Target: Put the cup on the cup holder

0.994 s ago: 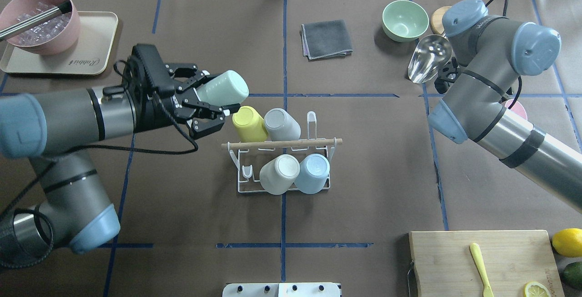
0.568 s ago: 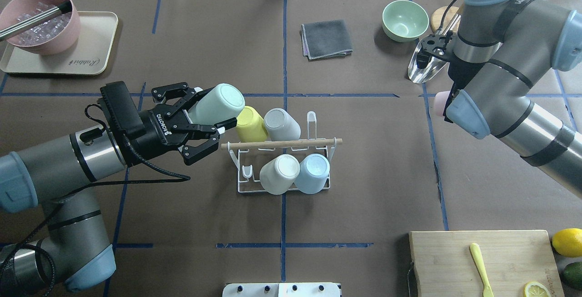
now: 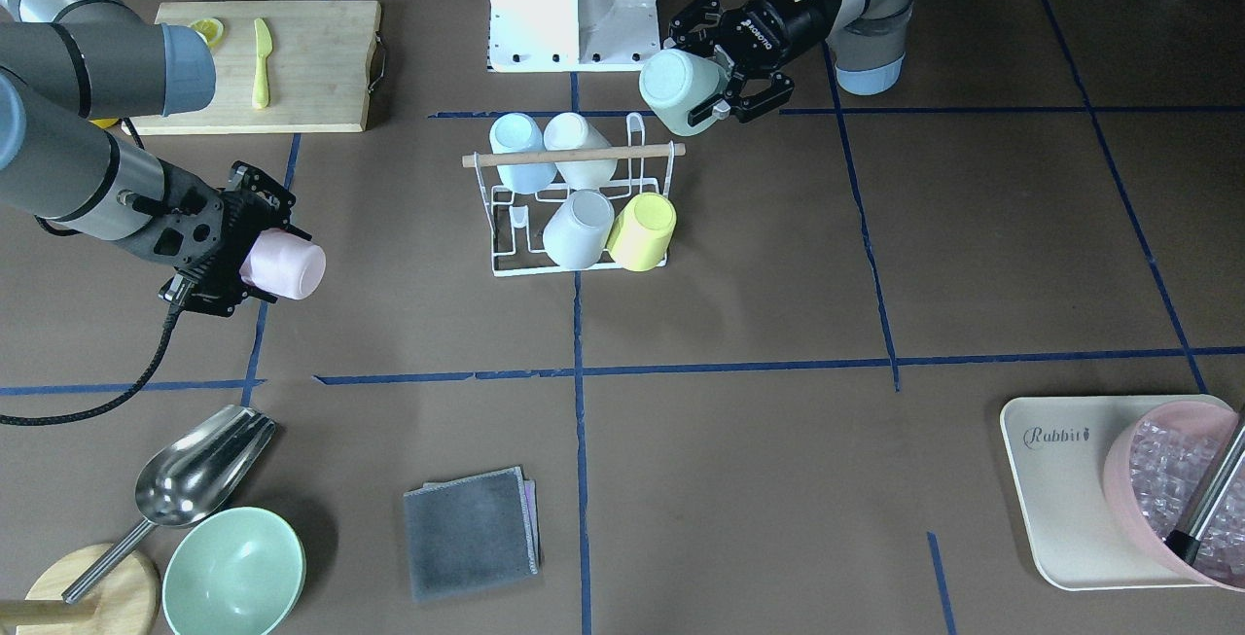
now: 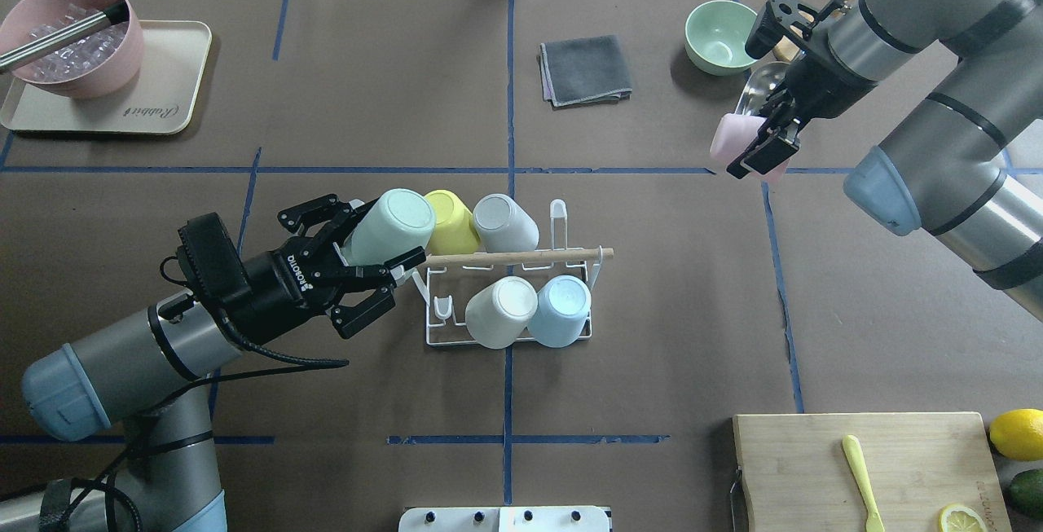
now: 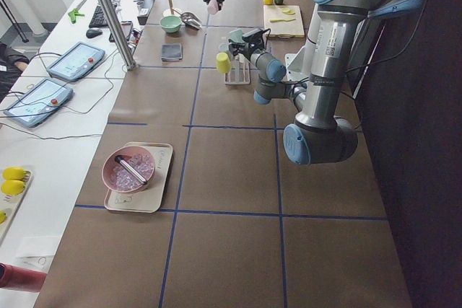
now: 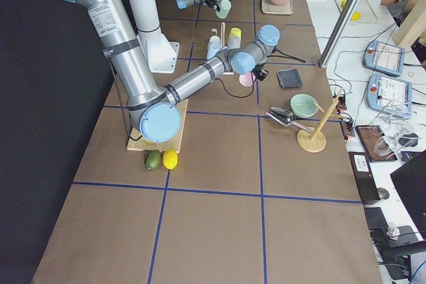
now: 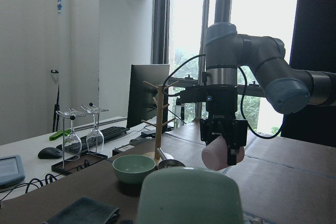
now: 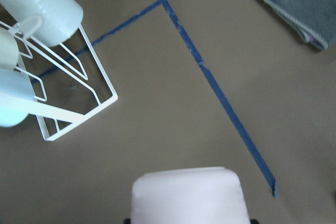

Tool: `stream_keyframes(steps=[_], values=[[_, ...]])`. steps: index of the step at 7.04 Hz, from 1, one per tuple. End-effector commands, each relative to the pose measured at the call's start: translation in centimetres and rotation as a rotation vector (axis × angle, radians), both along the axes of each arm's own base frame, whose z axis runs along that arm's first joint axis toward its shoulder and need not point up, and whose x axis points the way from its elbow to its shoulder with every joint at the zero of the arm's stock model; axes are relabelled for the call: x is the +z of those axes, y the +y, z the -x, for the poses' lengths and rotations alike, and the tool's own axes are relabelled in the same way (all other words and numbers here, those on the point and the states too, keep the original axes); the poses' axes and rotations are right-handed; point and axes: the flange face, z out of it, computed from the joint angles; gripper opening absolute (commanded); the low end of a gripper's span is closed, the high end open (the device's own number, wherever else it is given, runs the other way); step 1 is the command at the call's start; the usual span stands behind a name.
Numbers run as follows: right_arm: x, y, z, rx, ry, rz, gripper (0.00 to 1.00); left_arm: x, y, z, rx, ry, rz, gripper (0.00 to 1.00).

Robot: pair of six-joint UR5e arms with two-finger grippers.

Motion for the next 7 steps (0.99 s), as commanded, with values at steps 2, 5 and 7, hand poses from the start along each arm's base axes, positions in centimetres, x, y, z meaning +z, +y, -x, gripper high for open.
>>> stream_keyframes(steps=[2, 5, 7], values=[[0.9, 0.7, 1.0, 0.058, -0.273, -0.147, 0.02, -0.1, 1.1, -1.9, 0.022, 0.031, 0.002, 0.05], [-3.3, 1.3, 3.5, 0.176, -0.403, -0.190, 0.02, -0.1, 0.5, -4.2, 0.026, 0.016, 0.007, 0.05], [-3.4, 4.3, 7.4, 0.325, -0.621, -0.119, 0.02, -0.1, 0.5, -4.6, 0.030, 0.012, 0.006, 0.05]])
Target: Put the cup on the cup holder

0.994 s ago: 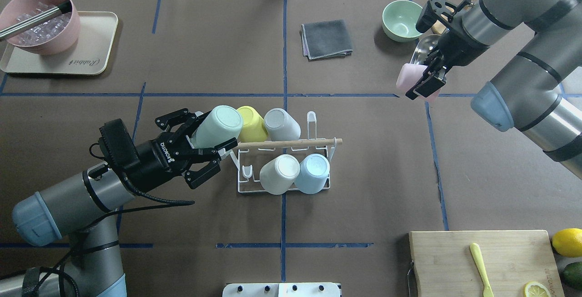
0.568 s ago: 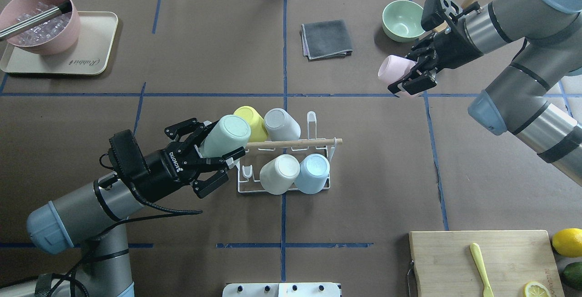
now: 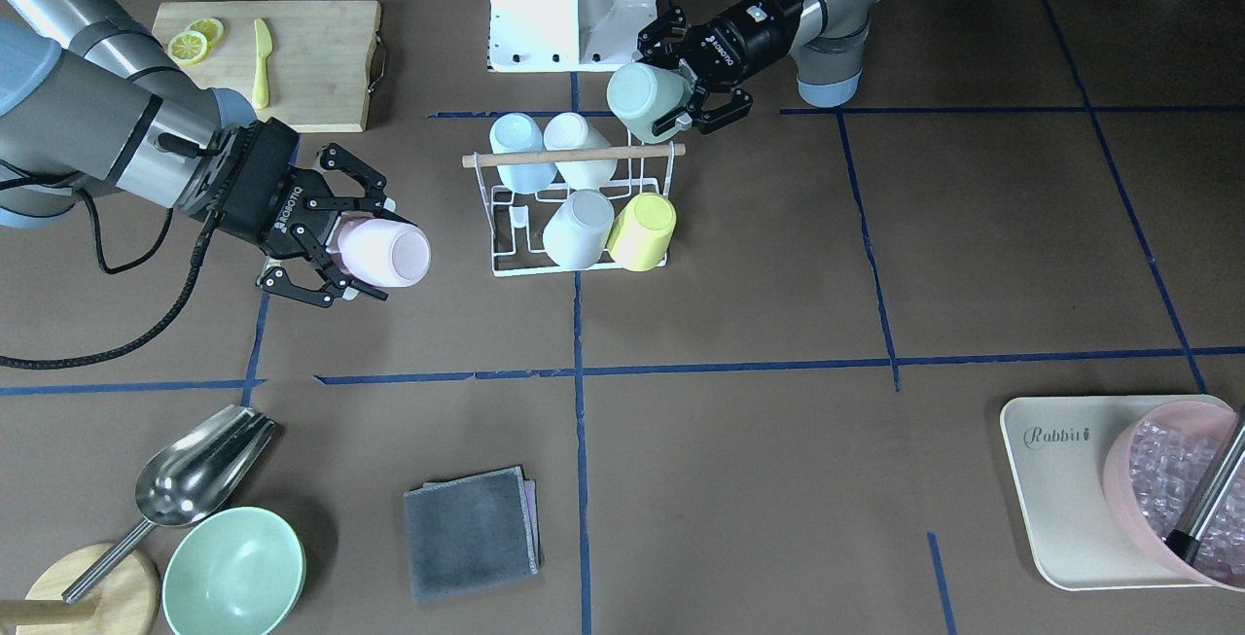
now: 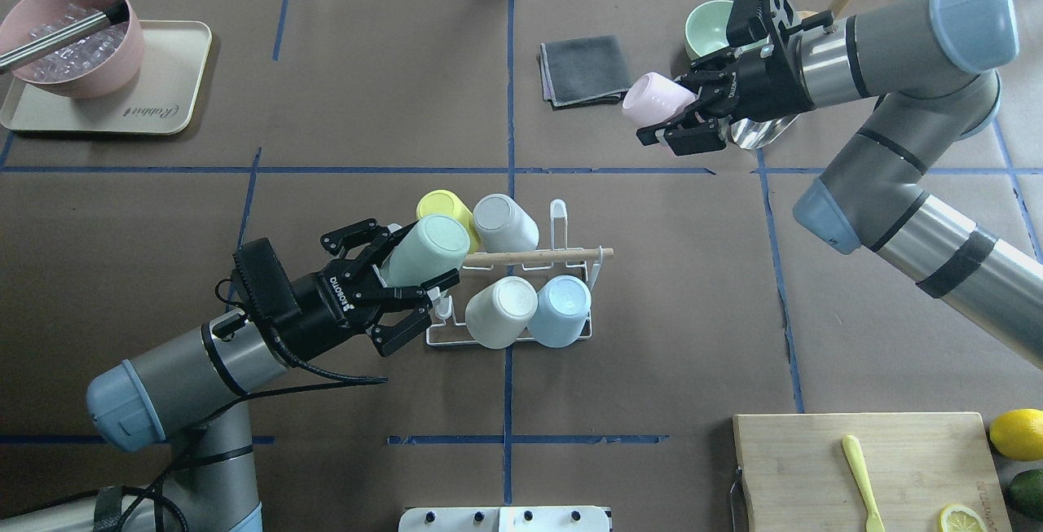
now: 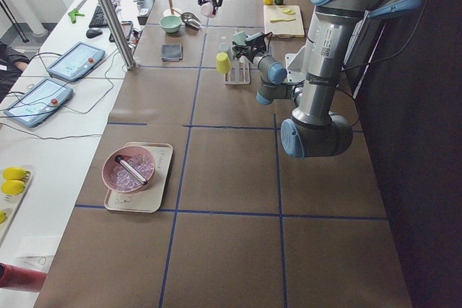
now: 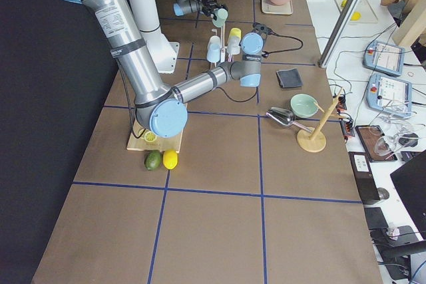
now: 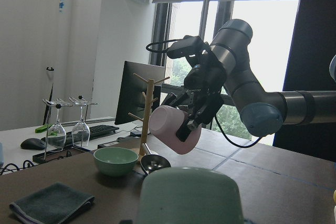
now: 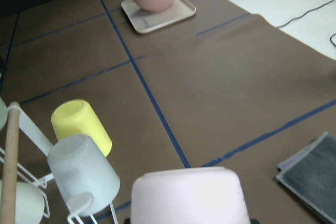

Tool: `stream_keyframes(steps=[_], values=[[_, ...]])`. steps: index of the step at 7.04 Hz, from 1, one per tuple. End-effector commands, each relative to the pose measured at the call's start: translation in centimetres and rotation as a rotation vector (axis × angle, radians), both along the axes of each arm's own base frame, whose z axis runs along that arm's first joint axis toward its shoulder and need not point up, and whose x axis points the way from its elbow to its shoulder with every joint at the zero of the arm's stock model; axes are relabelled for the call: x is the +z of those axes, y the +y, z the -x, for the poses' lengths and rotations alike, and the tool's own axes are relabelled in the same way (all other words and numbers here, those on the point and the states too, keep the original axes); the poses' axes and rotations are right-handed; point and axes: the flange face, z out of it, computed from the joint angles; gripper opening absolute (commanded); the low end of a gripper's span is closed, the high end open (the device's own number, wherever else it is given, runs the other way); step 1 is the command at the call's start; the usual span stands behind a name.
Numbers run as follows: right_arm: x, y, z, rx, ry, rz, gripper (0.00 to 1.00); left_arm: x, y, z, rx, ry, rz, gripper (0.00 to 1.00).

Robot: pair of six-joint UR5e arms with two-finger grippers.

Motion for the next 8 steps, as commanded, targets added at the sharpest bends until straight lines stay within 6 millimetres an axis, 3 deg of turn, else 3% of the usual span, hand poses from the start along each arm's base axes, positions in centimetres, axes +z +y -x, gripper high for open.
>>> stream_keyframes(steps=[1, 2, 3, 4, 6, 8], values=[[2.2, 3.0, 3.3, 0.058, -0.224, -0.022, 0.02, 0.4, -0.1, -0.9, 0.004, -0.014, 0.003, 0.05], [2.8, 4.8, 4.2, 0.040, -0.279, -0.057, 0.02, 0.3, -0.1, -1.2, 0.006, -0.015, 0.003, 0.05], [2.1, 4.9, 4.4, 0.057, -0.301, -0.067, 0.03, 0.6, -0.2, -1.6, 0.006, -0.024, 0.006, 0.06], [1.4, 6.5, 6.4, 0.052, -0.331, -0.071, 0.03, 0.7, -0.1, -1.8, 0.009, -0.026, 0.006, 0.06], [0.0, 7.2, 7.7, 0.063, -0.351, -0.118, 0.03, 1.1, 0.9, -2.7, 0.028, -0.036, 0.008, 0.06], [0.0, 8.4, 9.1, 0.058, -0.355, -0.118, 0.05, 1.6, 1.0, -2.9, 0.029, -0.045, 0.008, 0.09]])
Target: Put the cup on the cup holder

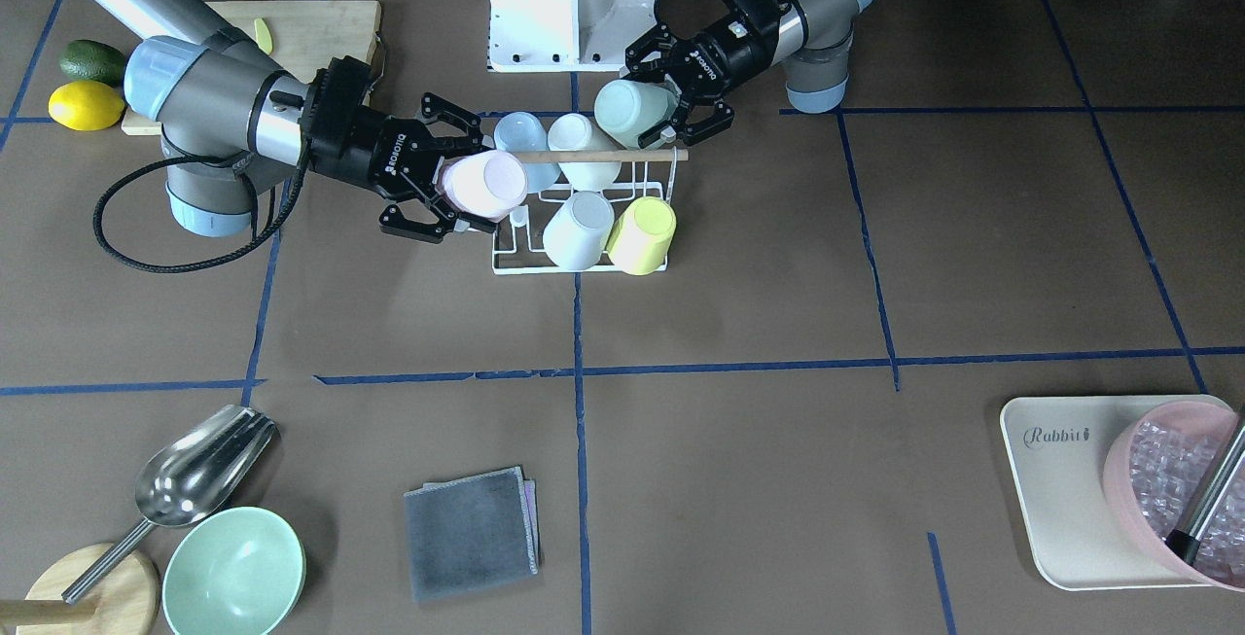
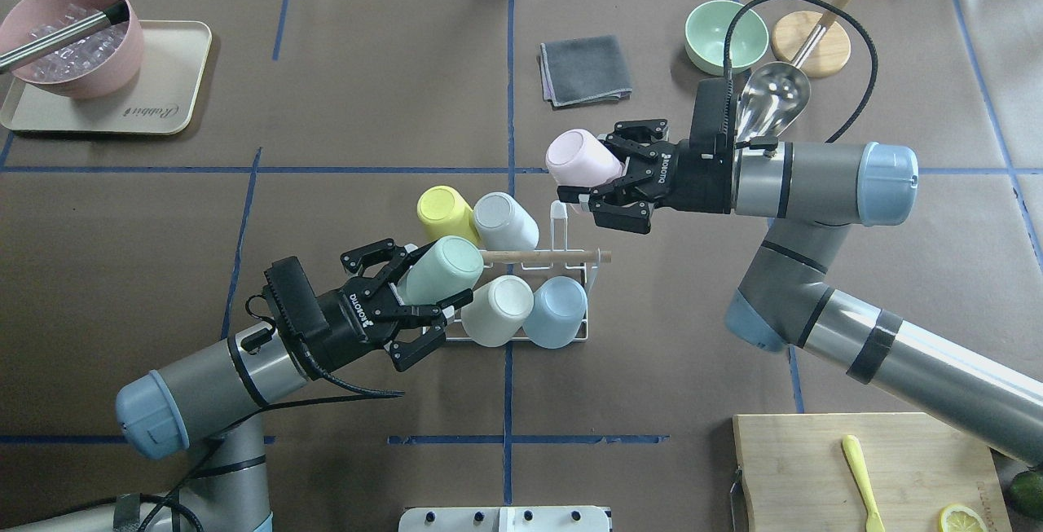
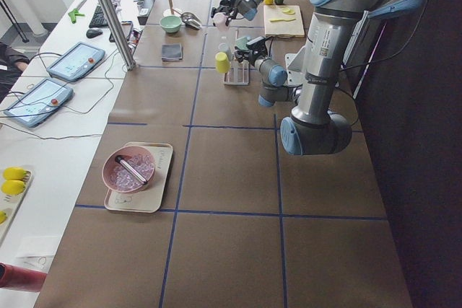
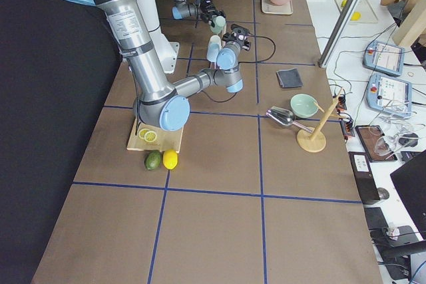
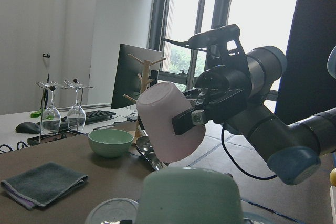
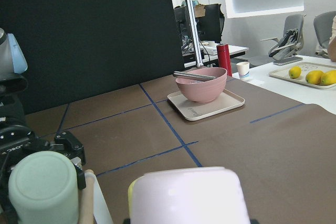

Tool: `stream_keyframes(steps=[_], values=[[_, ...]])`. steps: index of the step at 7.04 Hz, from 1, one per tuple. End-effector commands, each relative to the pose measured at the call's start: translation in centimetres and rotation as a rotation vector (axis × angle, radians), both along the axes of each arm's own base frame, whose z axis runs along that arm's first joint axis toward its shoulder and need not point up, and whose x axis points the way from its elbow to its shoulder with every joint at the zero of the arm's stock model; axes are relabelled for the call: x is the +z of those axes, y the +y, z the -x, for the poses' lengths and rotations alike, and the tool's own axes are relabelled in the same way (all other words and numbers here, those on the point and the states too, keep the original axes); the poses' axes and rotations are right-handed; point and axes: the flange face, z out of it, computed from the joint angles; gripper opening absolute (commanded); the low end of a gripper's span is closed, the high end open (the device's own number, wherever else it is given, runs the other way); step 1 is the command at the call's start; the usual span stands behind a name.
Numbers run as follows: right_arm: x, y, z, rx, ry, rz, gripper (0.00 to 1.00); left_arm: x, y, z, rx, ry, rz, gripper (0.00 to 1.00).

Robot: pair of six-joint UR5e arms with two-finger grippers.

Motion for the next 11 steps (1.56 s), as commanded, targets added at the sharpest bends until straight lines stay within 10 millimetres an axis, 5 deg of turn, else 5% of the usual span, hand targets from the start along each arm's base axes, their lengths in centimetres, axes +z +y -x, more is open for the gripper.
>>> stream_keyframes(steps=[1, 2, 7, 9, 11], values=[[-0.3, 1.3, 1.8, 0.017, -0.012, -0.004, 0.05, 0.3, 0.2, -0.1, 0.002, -0.002, -0.002, 0.33], [-0.7, 1.3, 1.9, 0.019, -0.017, -0.004, 0.06, 0.3, 0.1, 0.1, -0.001, 0.014, -0.007, 0.97], [-1.5, 2.0, 3.8, 0.044, -0.031, 0.021, 0.08, 0.1, -0.2, 1.5, -0.009, 0.081, -0.019, 1.00], [-1.0, 2.3, 4.6, 0.043, -0.022, 0.033, 0.09, -2.5, -1.8, 5.8, -0.056, 0.102, -0.033, 1.00], [-0.5, 2.9, 4.9, 0.032, -0.019, 0.034, 0.11, -5.5, -2.2, 8.0, -0.078, -0.001, -0.002, 1.00]])
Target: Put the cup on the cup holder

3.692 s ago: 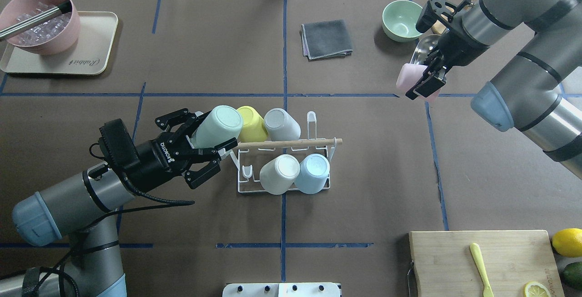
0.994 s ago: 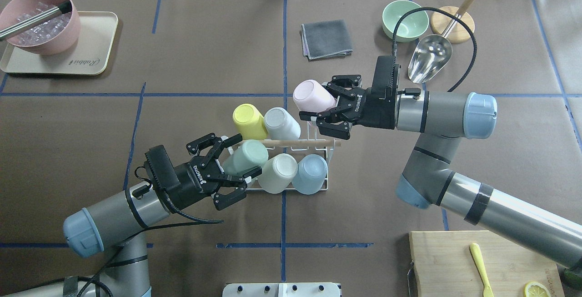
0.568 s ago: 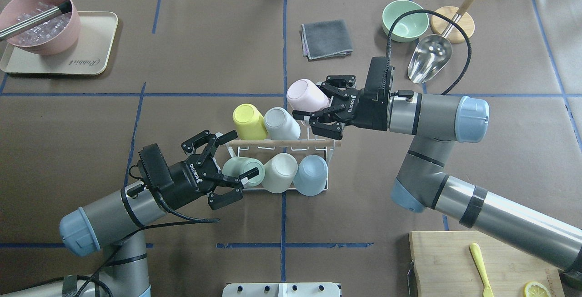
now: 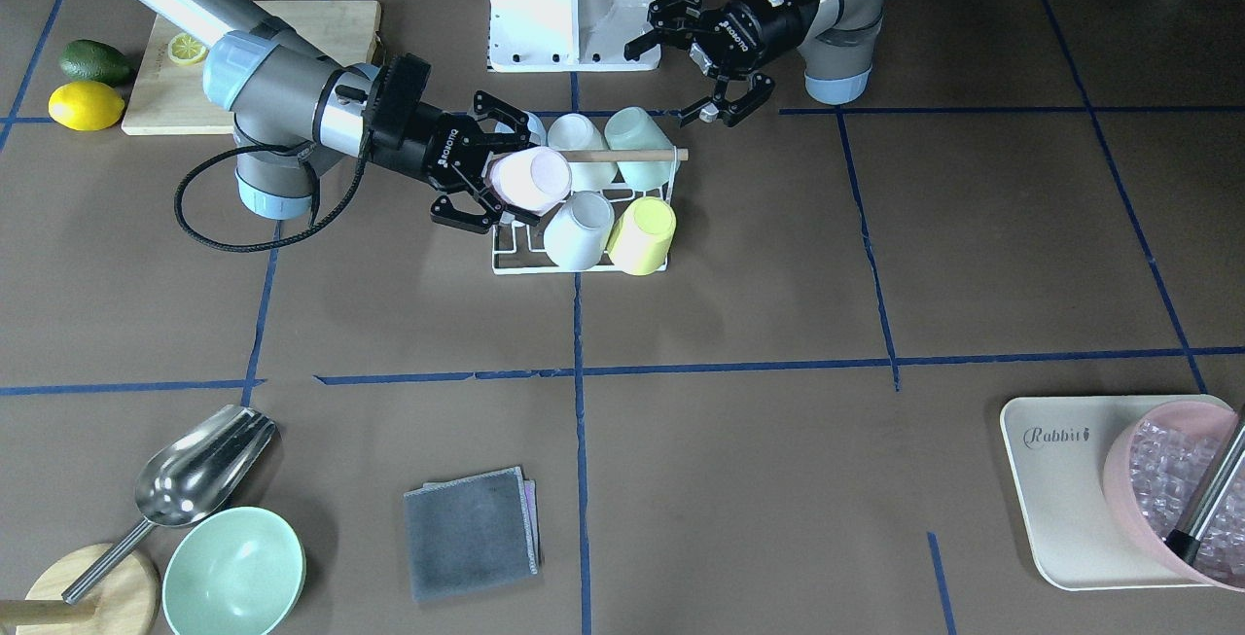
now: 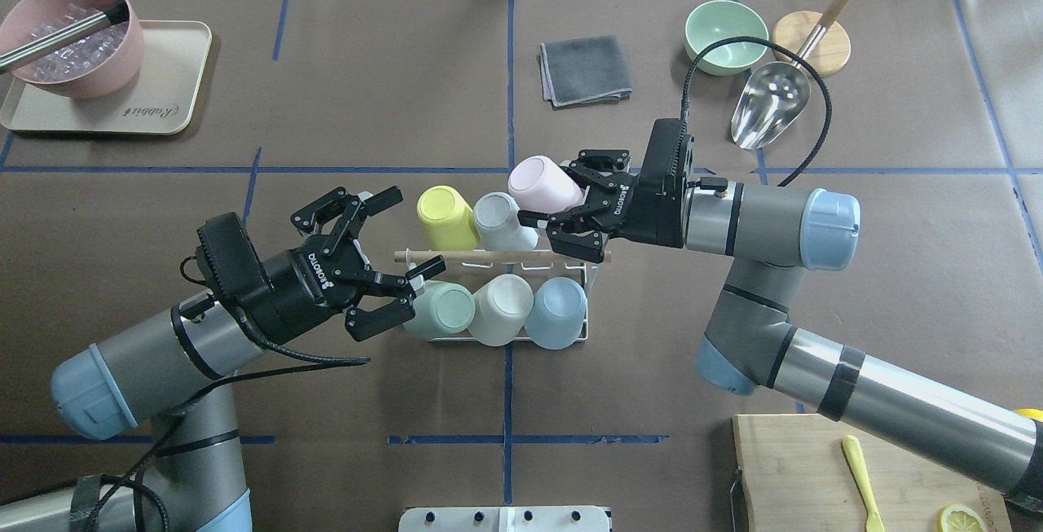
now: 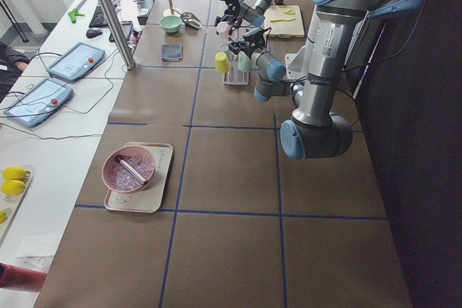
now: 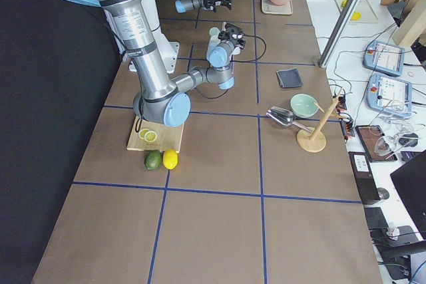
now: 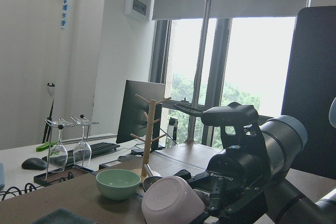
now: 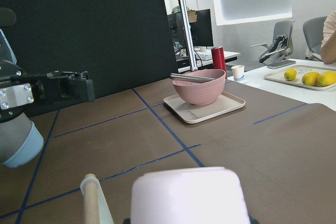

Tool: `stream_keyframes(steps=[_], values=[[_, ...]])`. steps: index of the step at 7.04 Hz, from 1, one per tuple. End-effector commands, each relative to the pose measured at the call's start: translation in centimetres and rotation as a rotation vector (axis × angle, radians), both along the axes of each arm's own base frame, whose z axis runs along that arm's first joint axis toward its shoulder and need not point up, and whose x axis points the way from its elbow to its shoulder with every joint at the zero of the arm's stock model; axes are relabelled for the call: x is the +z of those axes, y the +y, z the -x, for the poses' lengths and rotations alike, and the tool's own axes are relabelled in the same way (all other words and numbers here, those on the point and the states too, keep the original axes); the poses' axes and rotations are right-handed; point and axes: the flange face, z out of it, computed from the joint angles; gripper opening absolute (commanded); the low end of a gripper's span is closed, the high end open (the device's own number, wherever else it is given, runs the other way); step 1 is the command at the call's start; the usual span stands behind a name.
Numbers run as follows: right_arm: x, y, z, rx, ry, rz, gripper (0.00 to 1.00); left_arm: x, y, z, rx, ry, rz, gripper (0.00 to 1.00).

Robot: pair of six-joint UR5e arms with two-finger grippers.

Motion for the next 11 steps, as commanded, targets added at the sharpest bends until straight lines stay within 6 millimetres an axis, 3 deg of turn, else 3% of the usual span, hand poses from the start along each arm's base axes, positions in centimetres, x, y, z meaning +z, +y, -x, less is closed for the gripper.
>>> stream_keyframes(steps=[1, 3, 4, 6, 7, 9, 11], values=[[0.5, 0.4, 0.1, -0.005, 0.003, 0.001, 0.12, -2.5, -1.0, 1.8, -0.030, -0.118, 0.042, 1.00], [0.6, 0.3, 0.0, -0.004, 0.003, 0.000, 0.14, -4.9, -2.5, 4.5, -0.046, -0.315, 0.106, 1.00], [0.6, 0.3, 0.0, -0.002, 0.005, 0.000, 0.15, -4.8, -4.1, 5.0, -0.033, -0.387, 0.164, 1.00], [0.6, -0.3, -0.4, 0.017, 0.003, 0.007, 0.16, -5.1, -5.2, 5.9, 0.057, -0.486, 0.336, 1.00], [0.8, -0.6, -0.5, 0.027, 0.005, 0.011, 0.16, -4.8, -7.4, 8.2, 0.083, -0.573, 0.427, 1.00], [1.3, -0.4, 0.2, 0.020, 0.017, 0.019, 0.18, -1.3, -11.3, 12.7, 0.245, -0.678, 0.623, 1.00], [1.3, 0.0, 0.6, 0.011, 0.016, 0.018, 0.19, 1.9, -15.3, 19.0, 0.327, -0.734, 0.849, 1.00]])
